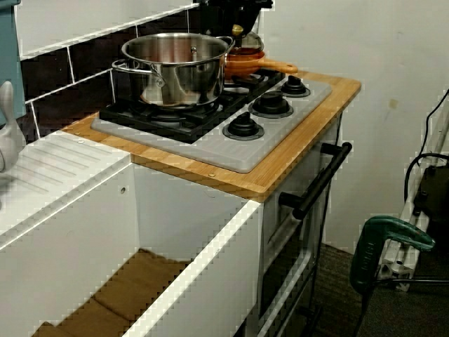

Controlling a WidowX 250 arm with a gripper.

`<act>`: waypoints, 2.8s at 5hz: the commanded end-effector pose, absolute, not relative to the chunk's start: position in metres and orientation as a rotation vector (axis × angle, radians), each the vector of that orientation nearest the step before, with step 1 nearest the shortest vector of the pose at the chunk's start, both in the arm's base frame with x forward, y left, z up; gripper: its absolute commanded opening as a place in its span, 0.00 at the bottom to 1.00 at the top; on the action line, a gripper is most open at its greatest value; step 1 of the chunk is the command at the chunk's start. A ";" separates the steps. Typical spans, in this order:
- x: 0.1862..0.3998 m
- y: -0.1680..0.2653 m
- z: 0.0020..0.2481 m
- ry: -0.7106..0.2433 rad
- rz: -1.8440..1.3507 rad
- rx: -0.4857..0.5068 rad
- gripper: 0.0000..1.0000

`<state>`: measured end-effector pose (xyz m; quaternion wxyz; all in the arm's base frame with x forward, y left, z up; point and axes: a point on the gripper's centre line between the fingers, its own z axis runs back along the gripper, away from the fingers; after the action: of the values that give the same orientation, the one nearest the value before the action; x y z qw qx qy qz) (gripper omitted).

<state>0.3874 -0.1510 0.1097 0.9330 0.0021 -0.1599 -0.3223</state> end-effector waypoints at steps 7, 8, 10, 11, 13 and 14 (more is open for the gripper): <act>0.383 -0.145 0.121 -0.360 -0.673 0.033 1.00; 0.380 -0.144 0.121 -0.364 -0.673 0.038 1.00; 0.377 -0.134 0.128 -0.374 -0.652 0.036 1.00; 0.375 -0.131 0.134 -0.382 -0.645 0.030 1.00; 0.373 -0.125 0.148 -0.395 -0.628 0.017 1.00; 0.374 -0.117 0.162 -0.418 -0.596 0.008 1.00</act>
<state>0.3710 -0.1213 0.1304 0.9414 0.0049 -0.1620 -0.2959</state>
